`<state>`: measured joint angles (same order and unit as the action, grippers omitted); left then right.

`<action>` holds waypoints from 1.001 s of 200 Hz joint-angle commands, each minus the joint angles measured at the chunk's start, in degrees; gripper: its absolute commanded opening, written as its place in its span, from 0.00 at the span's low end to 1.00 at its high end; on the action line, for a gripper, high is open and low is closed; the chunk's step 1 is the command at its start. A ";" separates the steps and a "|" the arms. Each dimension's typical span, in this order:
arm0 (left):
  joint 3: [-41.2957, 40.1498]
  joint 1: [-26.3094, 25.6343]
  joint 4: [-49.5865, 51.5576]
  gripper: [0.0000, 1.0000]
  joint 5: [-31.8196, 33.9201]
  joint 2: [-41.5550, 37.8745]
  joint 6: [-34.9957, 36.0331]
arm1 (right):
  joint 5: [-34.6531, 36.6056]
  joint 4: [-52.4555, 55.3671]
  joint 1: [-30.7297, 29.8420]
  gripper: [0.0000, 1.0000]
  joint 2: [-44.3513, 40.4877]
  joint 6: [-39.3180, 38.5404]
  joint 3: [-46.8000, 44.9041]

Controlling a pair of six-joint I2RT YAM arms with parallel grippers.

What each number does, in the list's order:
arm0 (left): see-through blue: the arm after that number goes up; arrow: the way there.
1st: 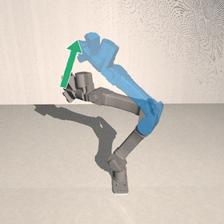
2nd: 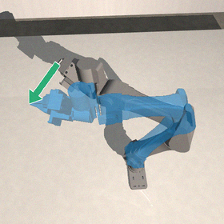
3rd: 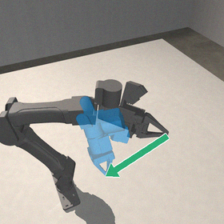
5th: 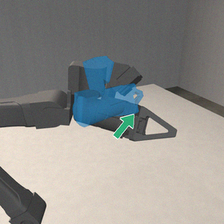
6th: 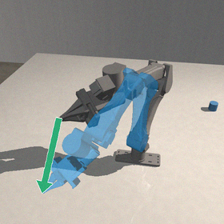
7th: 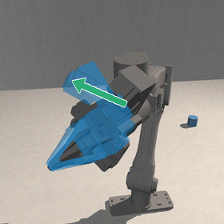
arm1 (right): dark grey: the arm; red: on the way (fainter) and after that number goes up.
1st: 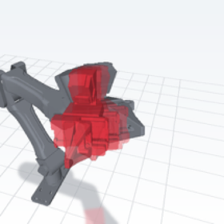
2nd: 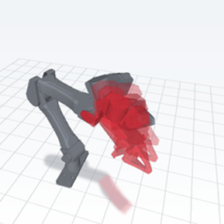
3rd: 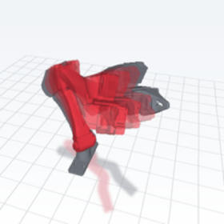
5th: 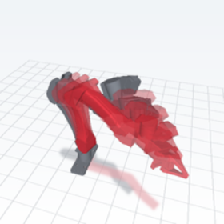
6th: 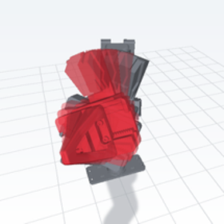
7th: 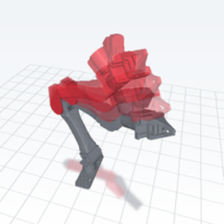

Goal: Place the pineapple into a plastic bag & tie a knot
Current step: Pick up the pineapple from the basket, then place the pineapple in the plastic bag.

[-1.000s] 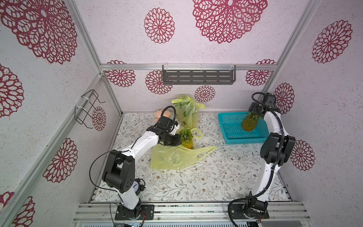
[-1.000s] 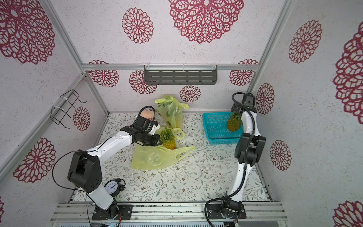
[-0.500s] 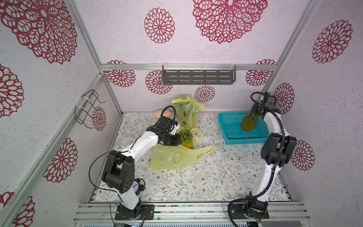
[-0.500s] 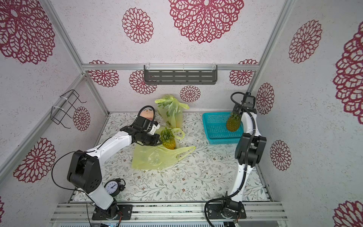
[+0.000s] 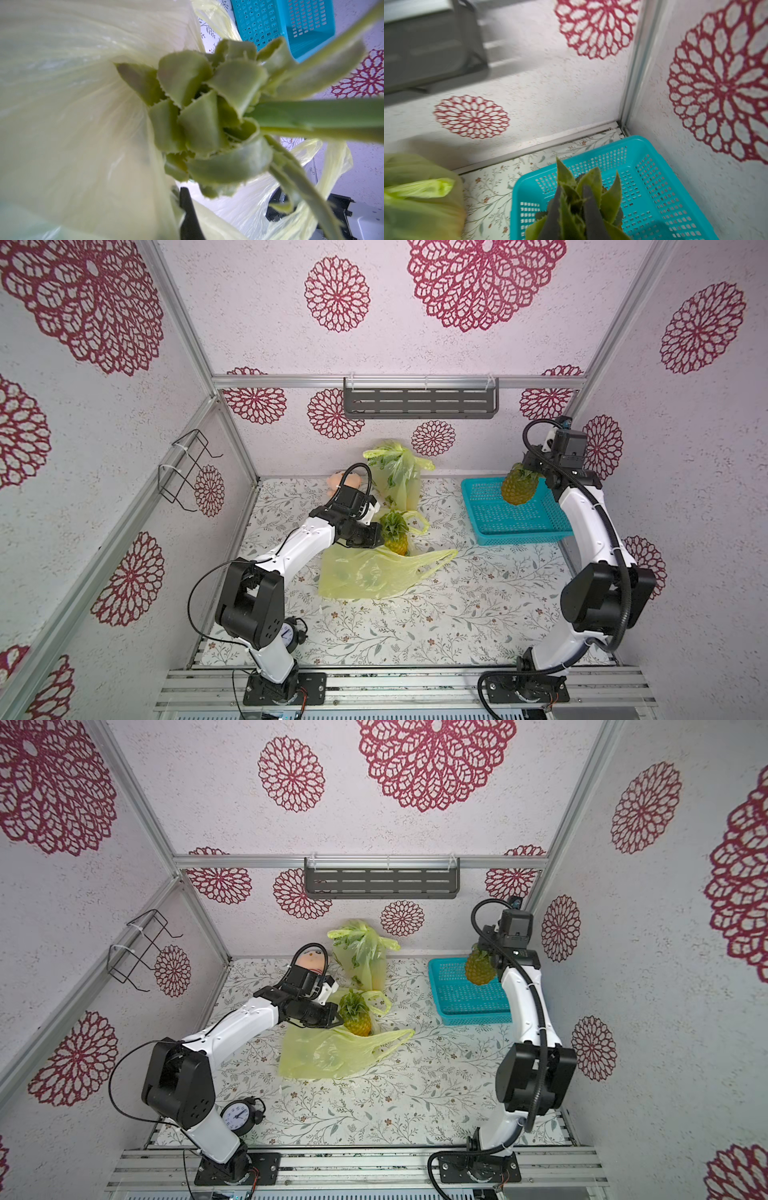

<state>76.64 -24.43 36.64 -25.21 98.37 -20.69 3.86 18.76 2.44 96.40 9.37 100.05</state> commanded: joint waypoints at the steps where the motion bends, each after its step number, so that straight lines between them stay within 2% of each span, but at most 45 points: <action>1: 0.26 0.30 -1.57 0.00 -0.72 -1.34 -0.05 | 0.37 -1.19 -2.95 0.00 -6.50 -1.65 -0.31; 64: 0.37 0.34 -1.65 0.00 -0.89 -1.47 -0.23 | -12.66 -1.51 -9.52 0.00 -18.52 3.48 -13.65; 95: -0.49 0.34 -2.83 0.00 0.24 -1.90 -0.55 | -19.15 -5.10 -12.42 0.00 -22.02 7.01 -21.21; 130: -2.10 0.30 -4.91 0.00 0.25 -2.80 -1.15 | -21.79 -6.66 -15.09 0.00 -23.84 8.94 -26.73; 156: -2.50 0.32 -4.87 0.00 0.30 -3.31 -1.10 | -24.77 -8.96 -15.77 0.00 -25.65 10.45 -29.79; 200: -1.89 0.32 -4.77 0.00 0.49 -3.32 -1.20 | -29.26 -11.42 -17.77 0.00 -26.00 12.80 -29.26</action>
<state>74.43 -24.43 33.28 -24.93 96.97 -21.71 -20.49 16.58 -13.69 73.93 18.96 67.92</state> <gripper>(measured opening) 0.037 0.129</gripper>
